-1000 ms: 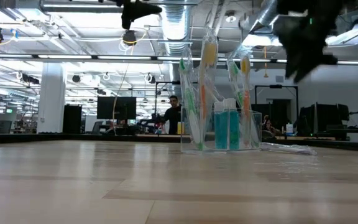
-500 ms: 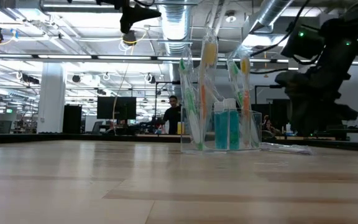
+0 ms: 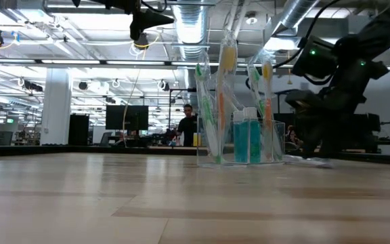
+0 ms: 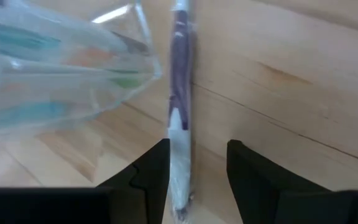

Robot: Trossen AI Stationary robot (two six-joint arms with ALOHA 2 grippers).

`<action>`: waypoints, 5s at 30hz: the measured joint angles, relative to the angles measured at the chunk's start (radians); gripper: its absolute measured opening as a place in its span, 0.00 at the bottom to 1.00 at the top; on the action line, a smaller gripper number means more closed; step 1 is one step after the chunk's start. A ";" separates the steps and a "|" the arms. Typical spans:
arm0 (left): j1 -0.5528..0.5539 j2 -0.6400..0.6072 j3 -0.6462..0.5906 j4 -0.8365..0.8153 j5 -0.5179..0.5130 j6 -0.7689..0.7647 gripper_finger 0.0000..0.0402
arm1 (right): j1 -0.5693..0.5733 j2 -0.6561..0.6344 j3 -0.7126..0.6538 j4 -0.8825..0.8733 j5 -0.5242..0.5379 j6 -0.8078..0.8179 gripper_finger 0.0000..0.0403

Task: Pick & Place toothbrushing station
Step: Put the purple toothbrush into the transparent organizer

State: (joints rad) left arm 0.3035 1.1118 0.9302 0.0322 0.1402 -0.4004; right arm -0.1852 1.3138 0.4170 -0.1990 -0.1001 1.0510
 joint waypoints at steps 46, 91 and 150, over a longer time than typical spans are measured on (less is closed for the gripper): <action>0.000 0.000 0.000 -0.018 0.076 0.000 0.60 | -0.045 0.018 -0.007 0.077 0.020 0.024 0.02; 0.219 0.000 0.148 0.109 0.235 -0.020 0.60 | -0.141 -0.091 0.759 0.145 0.120 -0.640 0.00; 0.248 0.030 0.286 0.241 0.304 -0.018 0.43 | -0.007 0.327 1.209 0.129 -0.167 -0.743 0.00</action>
State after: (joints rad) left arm 0.5518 1.1416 1.2167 0.2728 0.4437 -0.4188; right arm -0.1921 1.6409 1.6257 -0.0700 -0.2669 0.3082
